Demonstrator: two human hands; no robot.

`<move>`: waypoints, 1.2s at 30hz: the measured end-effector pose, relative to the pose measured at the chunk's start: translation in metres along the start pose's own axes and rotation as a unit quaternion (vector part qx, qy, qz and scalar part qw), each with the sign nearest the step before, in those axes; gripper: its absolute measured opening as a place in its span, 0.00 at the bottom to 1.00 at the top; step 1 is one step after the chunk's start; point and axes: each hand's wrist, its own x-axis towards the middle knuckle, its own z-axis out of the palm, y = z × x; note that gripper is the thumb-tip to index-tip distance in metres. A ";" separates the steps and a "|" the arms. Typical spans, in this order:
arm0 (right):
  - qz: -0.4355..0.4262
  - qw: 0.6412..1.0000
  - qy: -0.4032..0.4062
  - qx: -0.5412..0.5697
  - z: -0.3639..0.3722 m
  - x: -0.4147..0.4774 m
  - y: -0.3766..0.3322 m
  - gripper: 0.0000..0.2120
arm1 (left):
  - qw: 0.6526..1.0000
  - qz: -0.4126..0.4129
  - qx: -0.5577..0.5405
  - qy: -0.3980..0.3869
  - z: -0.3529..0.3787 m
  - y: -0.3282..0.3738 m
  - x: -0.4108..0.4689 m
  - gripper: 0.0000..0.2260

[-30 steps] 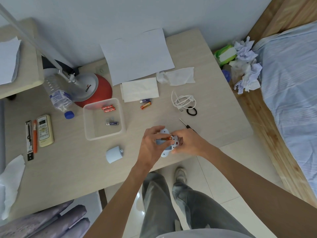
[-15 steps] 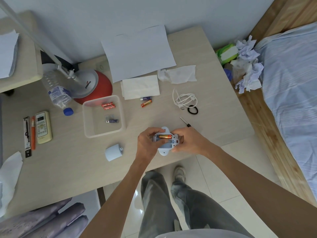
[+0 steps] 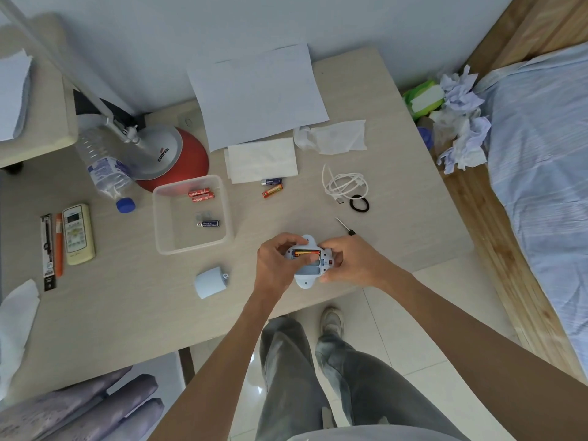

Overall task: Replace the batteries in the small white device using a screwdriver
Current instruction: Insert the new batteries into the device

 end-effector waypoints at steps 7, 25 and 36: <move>0.002 1.000 -0.004 -0.004 -0.001 0.002 0.000 0.18 | 0.999 -0.028 -0.018 -0.006 -0.003 -0.001 0.000 0.14; 0.012 1.000 -0.001 0.002 0.003 0.000 0.001 0.16 | 0.932 0.114 0.339 0.054 -0.050 0.025 0.113 0.17; 0.010 1.000 0.013 0.005 0.006 -0.003 0.002 0.18 | 0.956 0.135 0.260 -0.014 -0.069 0.034 0.067 0.05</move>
